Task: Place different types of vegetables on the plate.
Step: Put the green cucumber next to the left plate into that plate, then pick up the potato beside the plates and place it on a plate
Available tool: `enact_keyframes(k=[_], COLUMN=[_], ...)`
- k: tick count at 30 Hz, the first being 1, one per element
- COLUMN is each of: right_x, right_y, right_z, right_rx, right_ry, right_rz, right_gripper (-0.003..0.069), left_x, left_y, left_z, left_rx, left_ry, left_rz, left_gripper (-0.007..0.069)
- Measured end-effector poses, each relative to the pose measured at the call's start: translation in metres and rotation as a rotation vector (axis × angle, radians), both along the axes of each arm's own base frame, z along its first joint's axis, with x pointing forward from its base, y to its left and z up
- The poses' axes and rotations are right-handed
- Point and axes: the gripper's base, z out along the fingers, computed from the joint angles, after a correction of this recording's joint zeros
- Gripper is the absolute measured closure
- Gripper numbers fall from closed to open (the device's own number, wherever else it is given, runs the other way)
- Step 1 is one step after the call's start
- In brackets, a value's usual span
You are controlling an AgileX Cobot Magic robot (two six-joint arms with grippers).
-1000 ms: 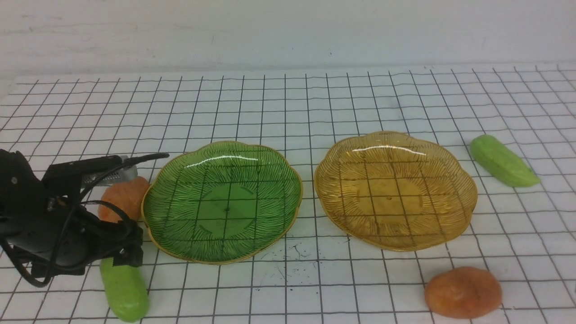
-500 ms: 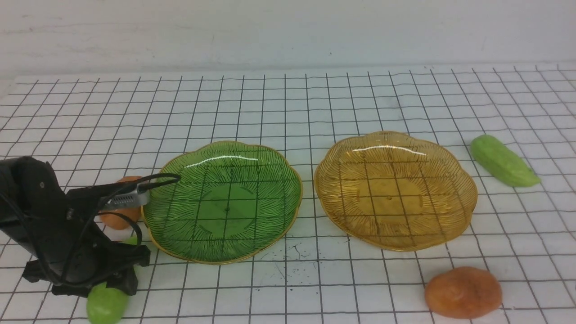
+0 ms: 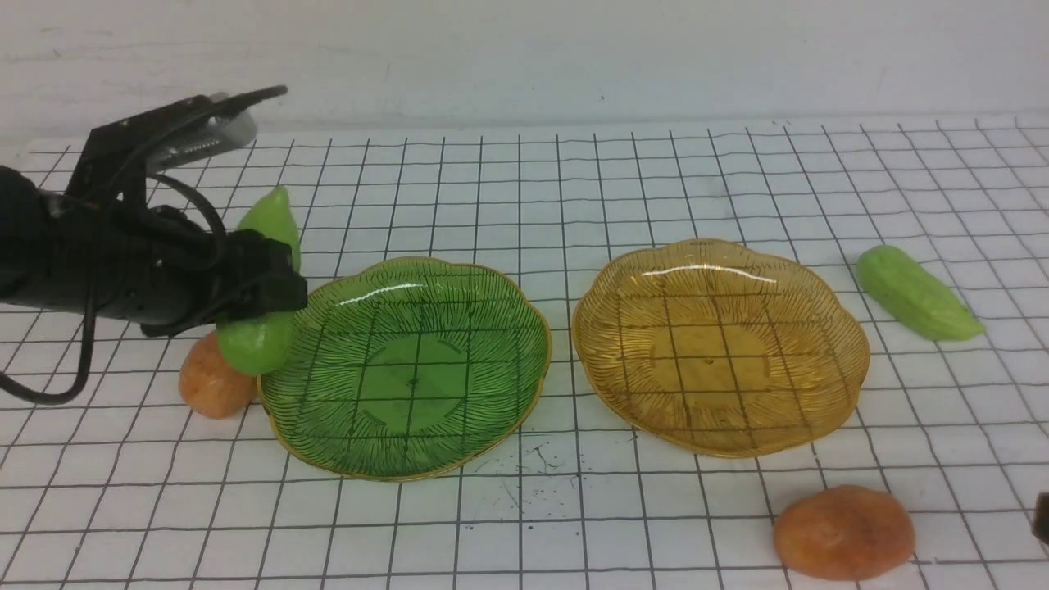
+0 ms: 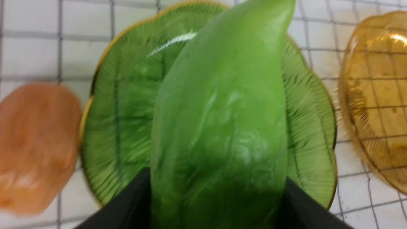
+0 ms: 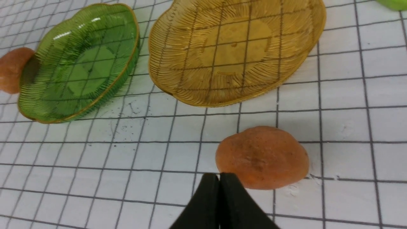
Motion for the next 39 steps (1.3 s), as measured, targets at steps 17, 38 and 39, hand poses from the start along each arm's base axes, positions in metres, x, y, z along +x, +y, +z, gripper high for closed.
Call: enact_keyframes(k=[17,38,39], right_x=[0.002,0.001,0.001], right_y=[0.005,0.006,0.006], right_z=[0.006,0.005,0.005], right_rx=[0.053,0.036,0.035], right_ry=[-0.069,-0.065,-0.066], right_rz=[0.032,0.056,0.056], right_gripper=[0.0674,0.0674,0.0674], left_x=[0.027,0.060,0.062], left_y=[-0.018,0.049,0.049], left_z=[-0.054,-0.007,-0.010], left_rx=[0.037,0.311,0.315], left_ry=[0.088,0.051,0.050], left_rz=[-0.190,-0.093,-0.092], left_gripper=[0.0008,0.0556,0.0531])
